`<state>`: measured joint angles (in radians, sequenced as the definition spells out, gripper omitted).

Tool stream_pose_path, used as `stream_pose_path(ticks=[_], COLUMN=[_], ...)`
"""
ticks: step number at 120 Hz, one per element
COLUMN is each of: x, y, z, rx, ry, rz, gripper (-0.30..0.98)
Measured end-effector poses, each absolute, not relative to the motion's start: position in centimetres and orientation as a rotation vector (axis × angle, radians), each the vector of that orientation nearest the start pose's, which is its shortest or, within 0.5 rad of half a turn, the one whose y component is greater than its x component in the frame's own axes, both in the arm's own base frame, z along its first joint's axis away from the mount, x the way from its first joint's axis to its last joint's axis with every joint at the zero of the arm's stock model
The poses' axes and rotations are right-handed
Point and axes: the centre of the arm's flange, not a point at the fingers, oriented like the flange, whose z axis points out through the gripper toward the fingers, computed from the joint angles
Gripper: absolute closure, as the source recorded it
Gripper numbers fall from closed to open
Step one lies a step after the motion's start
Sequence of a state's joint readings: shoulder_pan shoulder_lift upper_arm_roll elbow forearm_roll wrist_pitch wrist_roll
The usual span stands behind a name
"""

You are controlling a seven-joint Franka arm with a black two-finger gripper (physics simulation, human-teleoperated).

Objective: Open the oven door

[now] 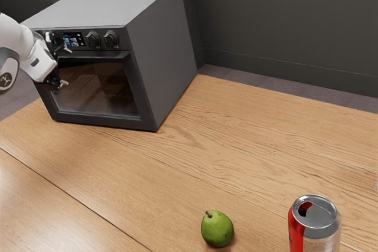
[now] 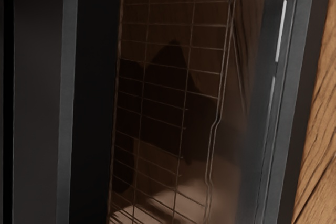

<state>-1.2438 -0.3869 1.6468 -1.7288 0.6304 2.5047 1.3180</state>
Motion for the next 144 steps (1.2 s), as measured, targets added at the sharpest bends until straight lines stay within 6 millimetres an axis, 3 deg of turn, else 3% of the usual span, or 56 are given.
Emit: stream_pose_path(ticks=[144], x=[54.1], y=[32.8], z=[61.3], rx=[-2.043], ry=[1.298], rz=[-0.459], gripper=[0.00])
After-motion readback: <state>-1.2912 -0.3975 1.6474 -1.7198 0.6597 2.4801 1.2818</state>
